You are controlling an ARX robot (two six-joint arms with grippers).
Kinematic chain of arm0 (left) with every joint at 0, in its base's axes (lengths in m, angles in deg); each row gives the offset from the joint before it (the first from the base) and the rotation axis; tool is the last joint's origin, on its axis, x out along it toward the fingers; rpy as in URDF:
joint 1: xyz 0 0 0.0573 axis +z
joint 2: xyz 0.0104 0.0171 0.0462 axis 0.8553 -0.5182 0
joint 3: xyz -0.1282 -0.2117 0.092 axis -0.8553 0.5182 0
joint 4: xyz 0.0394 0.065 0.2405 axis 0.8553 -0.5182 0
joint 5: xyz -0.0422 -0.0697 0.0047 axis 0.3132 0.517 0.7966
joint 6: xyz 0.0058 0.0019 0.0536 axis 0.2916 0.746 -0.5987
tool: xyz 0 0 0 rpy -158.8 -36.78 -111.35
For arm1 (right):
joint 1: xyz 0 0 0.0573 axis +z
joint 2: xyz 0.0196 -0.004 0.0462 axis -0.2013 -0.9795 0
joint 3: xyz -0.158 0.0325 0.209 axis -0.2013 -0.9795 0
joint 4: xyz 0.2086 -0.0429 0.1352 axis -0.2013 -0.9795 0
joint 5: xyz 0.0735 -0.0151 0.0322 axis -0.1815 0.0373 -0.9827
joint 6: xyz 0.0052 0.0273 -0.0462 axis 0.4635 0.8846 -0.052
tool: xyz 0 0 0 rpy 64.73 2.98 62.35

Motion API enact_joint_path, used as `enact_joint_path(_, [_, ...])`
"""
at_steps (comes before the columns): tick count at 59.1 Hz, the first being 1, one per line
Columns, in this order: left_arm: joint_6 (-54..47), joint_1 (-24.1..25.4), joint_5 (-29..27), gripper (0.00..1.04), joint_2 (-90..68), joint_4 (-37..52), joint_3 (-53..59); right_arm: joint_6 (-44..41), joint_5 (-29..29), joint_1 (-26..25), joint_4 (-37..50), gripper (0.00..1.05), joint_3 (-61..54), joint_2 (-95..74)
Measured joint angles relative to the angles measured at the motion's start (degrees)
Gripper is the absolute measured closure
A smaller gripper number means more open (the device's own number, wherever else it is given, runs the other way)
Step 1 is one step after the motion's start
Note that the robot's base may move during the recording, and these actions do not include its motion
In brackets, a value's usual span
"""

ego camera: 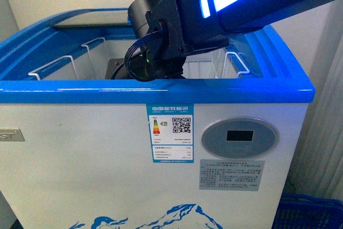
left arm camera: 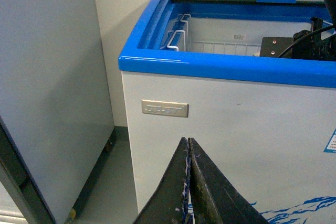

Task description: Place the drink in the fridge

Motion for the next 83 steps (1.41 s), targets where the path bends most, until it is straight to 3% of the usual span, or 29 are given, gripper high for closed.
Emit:
enact_joint_path(15, [-0.02, 0.00, 0.00, 1.02, 4.70, -4.72, 0.00, 2.27, -5.16, -0.22, 1.38, 0.06, -0.33, 5.16])
enact_joint_path(25, [0.00, -0.02, 0.02, 1.02, 13.92, -14.93, 0.00, 11.82, -10.88, -1.90, -0.37, 0.08, -0.11, 15.98])
enact_joint_path(35, [0.00, 0.00, 0.00, 1.02, 15.08, -15.37, -0.02, 24.02, -9.77, -6.25, -0.52, 0.08, -4.17, 28.70])
enact_joint_path(44, [0.00, 0.00, 0.00, 1.02, 15.15, -15.43, -0.02, 40.72, -8.17, -16.17, 2.82, 0.08, -26.23, 50.07])
enact_joint_path(52, [0.00, 0.00, 0.00, 1.02, 15.15, -15.43, -0.02, 48.24, -9.73, -21.09, 1.99, 0.08, -44.61, 67.41])
enact_joint_path(56, [0.00, 0.00, 0.00, 1.02, 15.15, -15.45, -0.02, 55.98, -14.53, -26.10, 12.46, 0.22, -63.12, 84.37])
enact_joint_path(60, [0.00, 0.00, 0.00, 1.02, 15.15, -15.45, -0.02, 59.54, -14.82, -28.30, 15.63, 0.38, -81.53, 102.33])
enact_joint_path(65, [-0.02, 0.00, 0.20, 1.02, 15.15, -15.45, -0.02, 61.07, -15.65, -28.57, 18.88, 0.56, -95.54, 115.73])
enact_joint_path(77, [0.00, -0.02, 0.02, 1.02, 15.15, -15.52, -0.02, 61.92, -15.39, -28.55, 22.77, 1.02, -110.44, 120.54])
enact_joint_path(83, [0.00, -0.02, 0.00, 1.02, 15.17, -15.52, -0.02, 62.03, -15.39, -28.55, 23.76, 1.02, -112.74, 123.12])
